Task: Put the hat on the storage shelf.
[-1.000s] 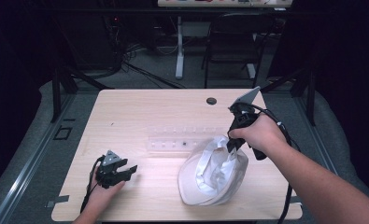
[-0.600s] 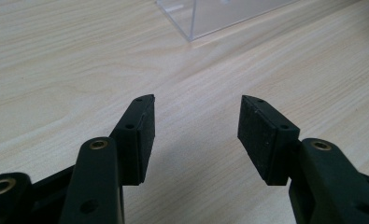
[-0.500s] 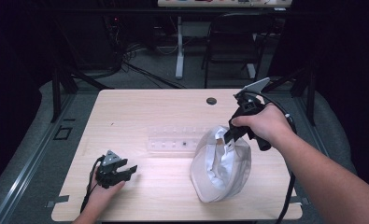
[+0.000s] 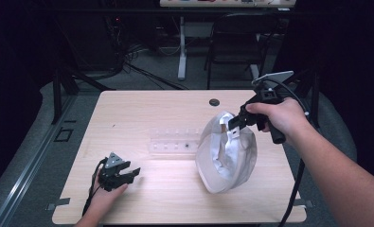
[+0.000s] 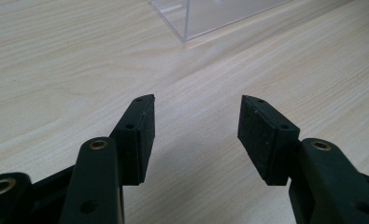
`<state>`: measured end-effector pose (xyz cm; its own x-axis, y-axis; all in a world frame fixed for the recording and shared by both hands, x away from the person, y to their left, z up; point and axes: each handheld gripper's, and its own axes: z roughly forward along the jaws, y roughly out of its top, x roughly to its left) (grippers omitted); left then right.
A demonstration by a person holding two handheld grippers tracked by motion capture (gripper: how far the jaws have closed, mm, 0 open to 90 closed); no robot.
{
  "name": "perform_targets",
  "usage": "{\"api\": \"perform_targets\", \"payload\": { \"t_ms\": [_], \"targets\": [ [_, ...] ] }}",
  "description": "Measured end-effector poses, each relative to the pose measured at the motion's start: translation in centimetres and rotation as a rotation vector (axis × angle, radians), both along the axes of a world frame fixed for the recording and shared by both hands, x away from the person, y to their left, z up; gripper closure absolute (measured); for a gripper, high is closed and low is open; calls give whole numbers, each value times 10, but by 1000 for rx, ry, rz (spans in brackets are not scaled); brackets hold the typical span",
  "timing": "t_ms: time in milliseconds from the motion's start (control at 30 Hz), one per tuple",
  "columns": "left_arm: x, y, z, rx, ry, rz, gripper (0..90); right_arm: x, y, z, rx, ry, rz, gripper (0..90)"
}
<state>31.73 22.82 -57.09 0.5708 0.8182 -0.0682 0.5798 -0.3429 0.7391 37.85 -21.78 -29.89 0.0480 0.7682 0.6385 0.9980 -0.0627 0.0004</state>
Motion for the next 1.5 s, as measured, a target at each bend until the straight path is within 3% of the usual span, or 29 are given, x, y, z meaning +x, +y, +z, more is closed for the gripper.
{"api": "perform_targets", "payload": {
  "t_ms": [233,533,633,1100,1233,1500],
  "targets": [
    [0,-1,1,-4,4,-1,470,3,3,11,113,-49,-13,816],
    [-1,-4,2,-10,3,-11,473,15,6,15,183,-86,-21,816],
    [-1,-5,2,-10,-2,-15,475,21,5,17,262,-115,-36,816],
    [-2,-13,5,-23,-22,-31,479,47,-5,10,317,-163,-146,817],
    [-2,-21,11,-26,-38,-52,475,53,-6,8,351,-174,-179,816],
    [-1,-47,31,-46,-93,-114,460,63,-2,3,360,-191,-240,816]
  ]
}}
